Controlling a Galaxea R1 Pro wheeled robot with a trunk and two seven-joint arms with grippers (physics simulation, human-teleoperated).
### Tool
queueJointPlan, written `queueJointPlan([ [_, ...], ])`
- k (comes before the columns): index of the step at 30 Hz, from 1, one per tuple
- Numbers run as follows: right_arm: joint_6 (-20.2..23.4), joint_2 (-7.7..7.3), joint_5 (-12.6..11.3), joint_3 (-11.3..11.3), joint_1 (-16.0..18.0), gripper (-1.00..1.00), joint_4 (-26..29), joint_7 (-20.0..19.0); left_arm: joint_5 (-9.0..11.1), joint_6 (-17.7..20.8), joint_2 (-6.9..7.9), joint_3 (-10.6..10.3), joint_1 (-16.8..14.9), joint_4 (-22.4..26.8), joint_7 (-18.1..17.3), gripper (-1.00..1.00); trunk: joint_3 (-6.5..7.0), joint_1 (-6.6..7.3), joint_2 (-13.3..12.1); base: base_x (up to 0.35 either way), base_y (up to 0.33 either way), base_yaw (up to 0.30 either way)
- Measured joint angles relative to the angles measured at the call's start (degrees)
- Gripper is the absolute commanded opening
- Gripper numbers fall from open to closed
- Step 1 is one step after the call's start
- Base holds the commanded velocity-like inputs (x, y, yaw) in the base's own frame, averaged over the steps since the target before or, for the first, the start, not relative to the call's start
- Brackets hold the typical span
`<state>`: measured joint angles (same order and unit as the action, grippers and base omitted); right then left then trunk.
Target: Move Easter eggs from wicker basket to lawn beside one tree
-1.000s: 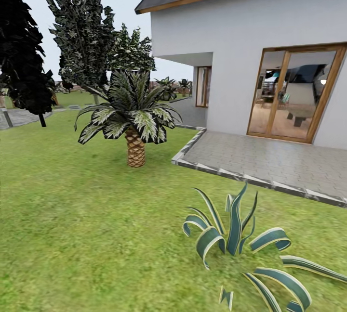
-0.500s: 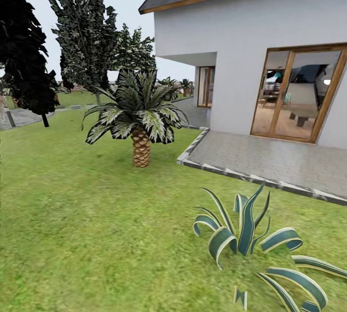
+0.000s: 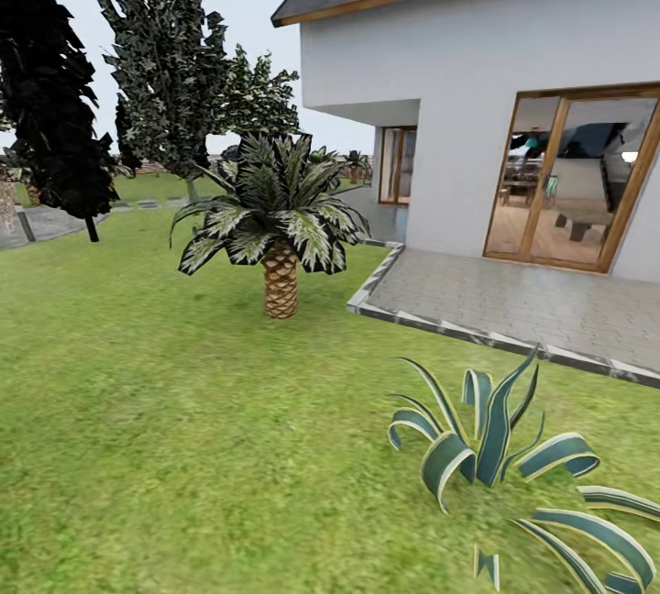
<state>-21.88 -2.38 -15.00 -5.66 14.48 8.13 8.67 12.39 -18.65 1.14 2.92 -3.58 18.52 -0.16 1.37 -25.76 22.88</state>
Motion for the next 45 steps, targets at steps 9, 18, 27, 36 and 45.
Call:
queueJointPlan([
  [9, -0.09, 0.03, 0.06, 0.06, 0.0, 1.0, -0.03, 0.01, 0.04, 0.0, 0.0, -0.05, 0.0, -0.01, 0.0, 1.0, 0.0, 0.0, 0.0, 0.0, 0.232, 0.0],
  [18, -2.77, 0.07, 0.11, 0.15, 0.0, 1.0, -0.17, -0.06, 0.07, 0.0, -0.03, -0.06, 0.0, -0.02, 0.13, 1.0, 0.0, 0.02, 0.01, 0.123, 0.013, 0.0],
  [27, -3.17, 0.19, 7.35, -0.22, 0.0, 1.0, -0.22, 0.09, 0.07, 0.0, -0.01, -0.06, 0.0, -0.02, 0.24, 1.0, 0.0, 0.03, 0.01, 0.323, 0.0, 0.0],
  [36, -3.54, 1.16, 9.39, -0.41, 0.0, 1.0, -0.17, 0.18, 0.15, 0.51, 0.09, -0.04, 0.0, -0.02, 0.38, 1.0, 0.0, 0.03, 0.01, 0.33, 0.0, 0.016],
  [45, -9.75, 1.48, 9.21, -0.82, 0.01, 1.0, -0.2, 0.22, 0.22, 2.29, 0.48, 0.07, 0.01, 0.0, 0.63, 1.0, 0.0, 0.03, 0.01, 0.331, 0.0, 0.246],
])
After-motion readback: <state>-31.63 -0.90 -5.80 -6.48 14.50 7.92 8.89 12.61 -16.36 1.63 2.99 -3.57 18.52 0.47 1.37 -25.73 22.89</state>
